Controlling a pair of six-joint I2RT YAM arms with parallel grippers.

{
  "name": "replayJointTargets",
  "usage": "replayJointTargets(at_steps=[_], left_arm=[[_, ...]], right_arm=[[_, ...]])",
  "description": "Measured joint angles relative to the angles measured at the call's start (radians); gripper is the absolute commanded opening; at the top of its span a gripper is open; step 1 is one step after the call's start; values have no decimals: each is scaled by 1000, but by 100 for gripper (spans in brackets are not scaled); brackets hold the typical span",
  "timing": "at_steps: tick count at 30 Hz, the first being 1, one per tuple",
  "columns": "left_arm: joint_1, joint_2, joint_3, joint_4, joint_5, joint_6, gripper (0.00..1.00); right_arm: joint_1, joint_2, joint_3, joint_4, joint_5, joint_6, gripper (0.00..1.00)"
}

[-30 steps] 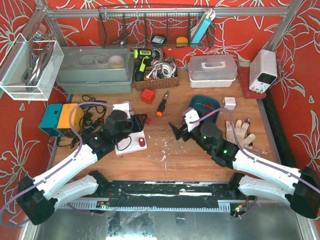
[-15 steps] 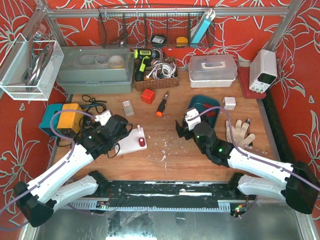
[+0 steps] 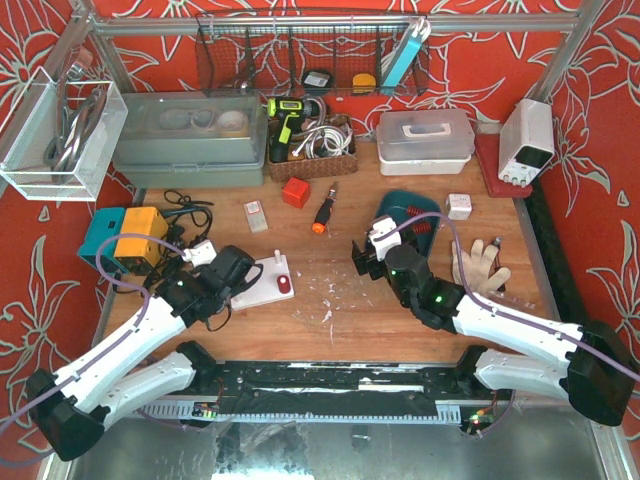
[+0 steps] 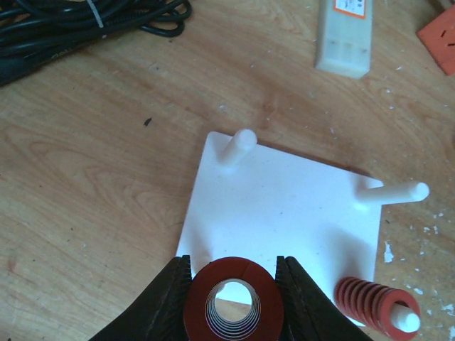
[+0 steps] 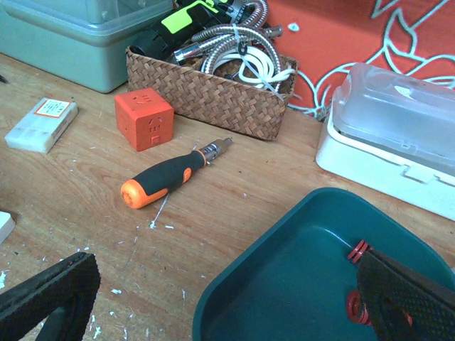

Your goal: Install the large spring

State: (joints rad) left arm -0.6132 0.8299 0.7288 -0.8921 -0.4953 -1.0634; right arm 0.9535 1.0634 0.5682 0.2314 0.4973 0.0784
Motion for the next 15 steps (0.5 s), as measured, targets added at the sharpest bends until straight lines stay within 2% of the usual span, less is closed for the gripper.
replayJointTargets(at_steps=[15], left_arm=[[0, 13, -76, 47, -27, 7, 0]], right_arm=[[-2, 3, 0, 0, -2, 0, 99]])
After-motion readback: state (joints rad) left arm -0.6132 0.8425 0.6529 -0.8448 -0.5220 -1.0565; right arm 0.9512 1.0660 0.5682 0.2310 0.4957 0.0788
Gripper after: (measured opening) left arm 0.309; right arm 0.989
